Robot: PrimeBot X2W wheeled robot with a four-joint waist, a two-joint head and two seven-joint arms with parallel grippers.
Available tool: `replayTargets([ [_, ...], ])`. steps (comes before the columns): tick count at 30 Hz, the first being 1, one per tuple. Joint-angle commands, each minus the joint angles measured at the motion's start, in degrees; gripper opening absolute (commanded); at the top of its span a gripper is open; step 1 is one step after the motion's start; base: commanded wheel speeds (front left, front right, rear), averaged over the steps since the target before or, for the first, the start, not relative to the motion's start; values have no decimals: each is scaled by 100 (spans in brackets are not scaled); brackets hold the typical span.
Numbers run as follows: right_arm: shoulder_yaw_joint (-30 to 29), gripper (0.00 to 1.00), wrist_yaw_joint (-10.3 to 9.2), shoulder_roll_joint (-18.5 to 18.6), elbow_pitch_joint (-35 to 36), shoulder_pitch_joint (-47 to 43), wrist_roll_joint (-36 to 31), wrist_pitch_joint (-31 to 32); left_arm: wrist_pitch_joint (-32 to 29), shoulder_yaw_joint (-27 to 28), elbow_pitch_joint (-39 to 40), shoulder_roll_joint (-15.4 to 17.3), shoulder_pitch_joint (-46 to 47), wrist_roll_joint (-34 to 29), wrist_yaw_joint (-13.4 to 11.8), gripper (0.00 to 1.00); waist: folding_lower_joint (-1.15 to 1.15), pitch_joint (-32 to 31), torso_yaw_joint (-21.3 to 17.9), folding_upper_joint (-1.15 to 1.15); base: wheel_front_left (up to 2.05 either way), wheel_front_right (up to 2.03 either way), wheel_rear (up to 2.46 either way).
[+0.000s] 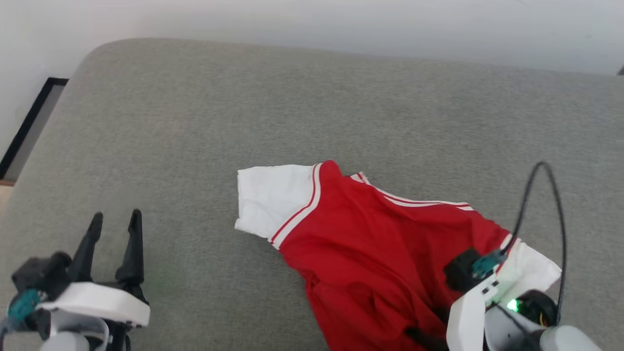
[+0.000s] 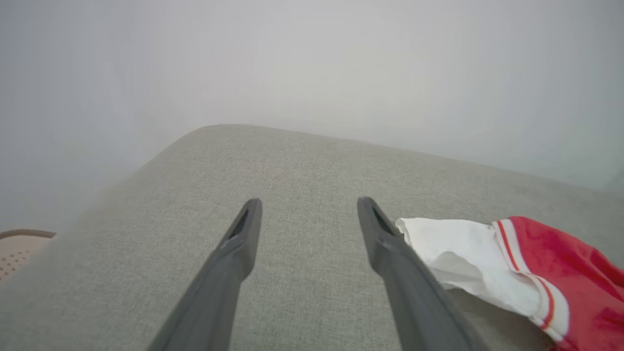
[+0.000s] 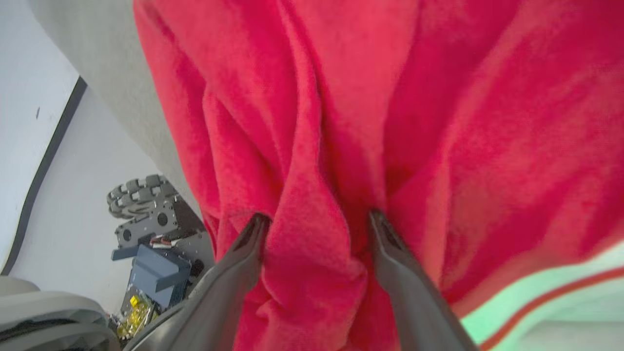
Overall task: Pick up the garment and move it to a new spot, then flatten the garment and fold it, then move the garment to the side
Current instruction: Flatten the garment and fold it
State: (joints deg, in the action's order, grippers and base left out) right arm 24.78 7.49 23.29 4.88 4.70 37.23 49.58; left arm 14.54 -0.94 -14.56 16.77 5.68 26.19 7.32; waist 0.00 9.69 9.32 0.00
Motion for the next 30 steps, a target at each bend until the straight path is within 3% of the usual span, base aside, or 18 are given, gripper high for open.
replayTargets([
  [1,-96,100,1,-76,62,-42,-41,-101,-72,-51,-4,89,131,47,18,100,0,-23,-88,0,0,0,0],
  [10,-813,100,1,-441,633,-73,-339,-821,-874,-472,147,694,631,434,18,100,0,-91,-507,0,0,0,0],
  [16,-1317,100,1,-706,813,34,-727,-1818,-1830,-923,170,1226,1134,761,18,100,0,-72,-907,0,0,0,0],
  [22,-1746,100,1,-930,586,201,-1264,-3205,-2887,-1478,51,1634,1654,1112,18,100,0,-19,-1301,0,0,0,0],
  [30,-2375,100,2,-1436,-89,310,-1887,-4618,-4294,-2114,-513,1853,2382,1497,19,100,0,107,-1678,0,0,0,0],
])
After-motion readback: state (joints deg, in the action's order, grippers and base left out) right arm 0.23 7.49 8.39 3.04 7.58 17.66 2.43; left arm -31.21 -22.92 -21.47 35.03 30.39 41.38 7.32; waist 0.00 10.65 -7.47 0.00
